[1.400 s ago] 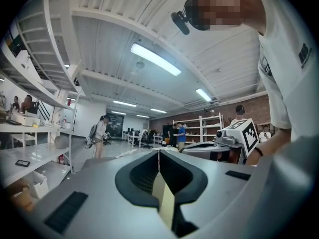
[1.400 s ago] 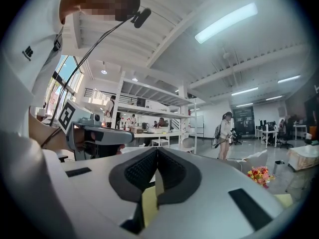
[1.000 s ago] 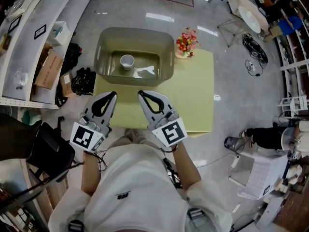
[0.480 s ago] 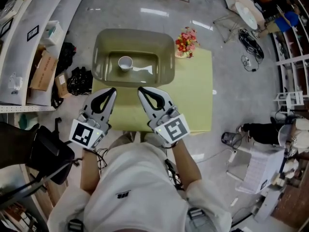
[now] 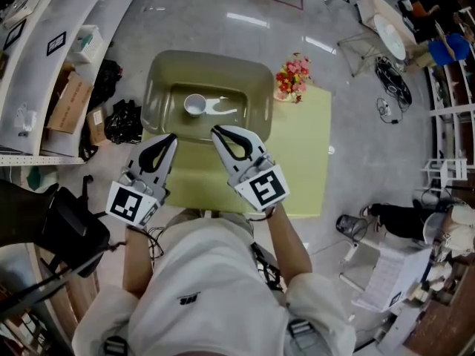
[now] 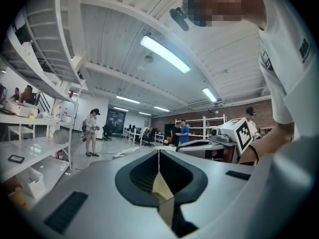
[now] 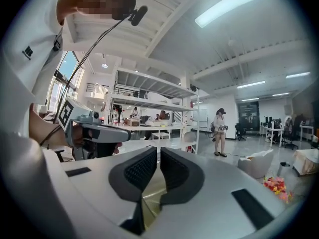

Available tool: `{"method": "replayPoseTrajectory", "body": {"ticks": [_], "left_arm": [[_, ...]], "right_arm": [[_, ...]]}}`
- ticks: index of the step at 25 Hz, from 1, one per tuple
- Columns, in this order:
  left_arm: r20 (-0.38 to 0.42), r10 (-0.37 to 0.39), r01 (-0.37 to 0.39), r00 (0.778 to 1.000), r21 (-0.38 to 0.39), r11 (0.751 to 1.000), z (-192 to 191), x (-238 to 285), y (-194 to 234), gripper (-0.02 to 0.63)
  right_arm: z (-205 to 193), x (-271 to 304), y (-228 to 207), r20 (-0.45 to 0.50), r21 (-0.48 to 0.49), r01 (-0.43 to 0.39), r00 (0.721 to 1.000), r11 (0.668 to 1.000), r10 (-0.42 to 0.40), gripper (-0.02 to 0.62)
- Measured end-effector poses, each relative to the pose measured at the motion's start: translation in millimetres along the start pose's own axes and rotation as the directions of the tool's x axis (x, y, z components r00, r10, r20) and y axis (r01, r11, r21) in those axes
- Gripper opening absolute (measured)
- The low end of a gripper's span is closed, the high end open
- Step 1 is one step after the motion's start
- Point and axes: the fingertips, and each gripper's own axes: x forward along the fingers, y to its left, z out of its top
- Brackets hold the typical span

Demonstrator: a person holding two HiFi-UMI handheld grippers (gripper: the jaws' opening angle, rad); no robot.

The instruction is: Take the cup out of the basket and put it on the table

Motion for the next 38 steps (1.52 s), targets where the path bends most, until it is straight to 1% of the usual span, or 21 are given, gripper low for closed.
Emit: {"method": "replayPoseTrajectory", "body": {"ticks": [5,11,18,22,25,28,32,35,38], "left_arm": [[-0.004,0.030,-0.030,1.000,-0.005,1.000,-1,13,7,0.014],[-0.013,0.054,-0.054,0.998,-0.008,0.999,-4,23,15,0.014],[-0.023,0.070,-0.070,0.997,-0.010,0.998,-8,30,23,0.014],[-0.028,0.076,-0.077,0.997,-0.009,0.997,-9,31,31,0.014],[-0.028,0.081,-0.081,0.996,-0.010,0.997,-9,32,33,0.014],[-0.030,0.086,-0.087,0.996,-0.013,0.996,-10,33,35,0.014],[-0.028,0.090,-0.091,0.996,-0.015,0.996,-10,35,39,0.014],[-0.030,0.094,-0.095,0.995,-0.016,0.995,-10,36,41,0.014],[-0.035,0.098,-0.099,0.995,-0.017,0.995,-12,36,42,0.014]], "right_arm": [[-12,14,-20,-0.063,-0.047,-0.059,0.996,0.997,0.056,0.012],[-23,30,-35,-0.139,-0.090,-0.130,0.983,0.987,0.116,0.012],[-37,54,-46,-0.218,-0.127,-0.212,0.959,0.969,0.181,0.015],[-49,73,-50,-0.265,-0.137,-0.263,0.939,0.955,0.221,0.040],[-63,85,-50,-0.313,-0.148,-0.312,0.915,0.938,0.255,0.092],[-84,96,-51,-0.378,-0.164,-0.358,0.883,0.919,0.276,0.116],[-121,110,-54,-0.485,-0.176,-0.418,0.825,0.891,0.291,0.139],[-148,120,-54,-0.548,-0.153,-0.461,0.776,0.874,0.313,0.159],[-172,126,-51,-0.599,-0.146,-0.512,0.727,0.847,0.336,0.192]]}}
